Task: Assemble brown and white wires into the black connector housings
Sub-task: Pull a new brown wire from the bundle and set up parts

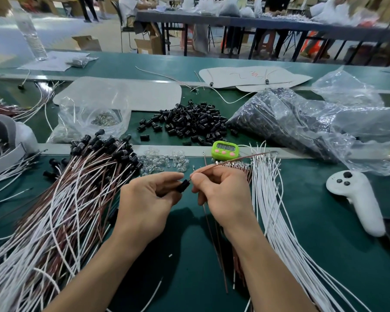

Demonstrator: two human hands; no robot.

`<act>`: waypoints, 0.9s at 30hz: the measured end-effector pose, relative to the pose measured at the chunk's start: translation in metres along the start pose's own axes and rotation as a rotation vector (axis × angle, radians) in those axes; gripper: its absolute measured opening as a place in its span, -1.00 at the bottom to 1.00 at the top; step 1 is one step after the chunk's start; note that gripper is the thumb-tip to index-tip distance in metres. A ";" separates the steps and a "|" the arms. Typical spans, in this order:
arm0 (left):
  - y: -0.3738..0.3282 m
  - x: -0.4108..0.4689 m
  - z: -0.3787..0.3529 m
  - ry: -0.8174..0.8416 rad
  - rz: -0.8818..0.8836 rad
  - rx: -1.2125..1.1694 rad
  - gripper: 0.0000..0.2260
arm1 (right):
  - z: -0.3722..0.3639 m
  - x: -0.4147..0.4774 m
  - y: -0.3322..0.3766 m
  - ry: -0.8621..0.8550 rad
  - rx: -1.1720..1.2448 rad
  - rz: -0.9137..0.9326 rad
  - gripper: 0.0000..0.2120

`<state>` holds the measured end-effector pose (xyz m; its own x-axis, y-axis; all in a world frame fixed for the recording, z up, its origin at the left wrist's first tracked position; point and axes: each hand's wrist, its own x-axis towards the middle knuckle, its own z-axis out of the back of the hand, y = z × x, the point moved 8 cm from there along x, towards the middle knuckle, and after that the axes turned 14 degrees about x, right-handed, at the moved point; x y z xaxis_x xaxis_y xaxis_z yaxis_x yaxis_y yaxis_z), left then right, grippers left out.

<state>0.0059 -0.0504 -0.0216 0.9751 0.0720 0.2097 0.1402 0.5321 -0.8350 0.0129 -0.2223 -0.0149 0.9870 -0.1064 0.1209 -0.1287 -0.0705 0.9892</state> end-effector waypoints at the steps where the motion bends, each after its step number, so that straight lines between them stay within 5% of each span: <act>1: 0.000 0.000 -0.002 0.016 -0.002 0.002 -0.52 | 0.001 -0.001 0.001 -0.006 -0.010 0.004 -0.88; 9: -0.015 -0.006 -0.005 0.036 -0.123 0.132 -0.55 | 0.003 -0.001 0.002 -0.022 -0.110 0.009 -0.83; 22: -0.003 -0.004 -0.009 0.075 -0.008 0.047 -0.51 | 0.001 0.001 -0.008 0.027 -0.121 -0.069 -0.83; 27: 0.001 -0.004 -0.002 0.015 0.019 0.144 -0.59 | 0.011 0.003 -0.003 -0.086 -0.003 -0.039 -0.87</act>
<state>0.0023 -0.0520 -0.0248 0.9799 0.0718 0.1859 0.0963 0.6462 -0.7571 0.0148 -0.2337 -0.0186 0.9792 -0.1883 0.0752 -0.0904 -0.0735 0.9932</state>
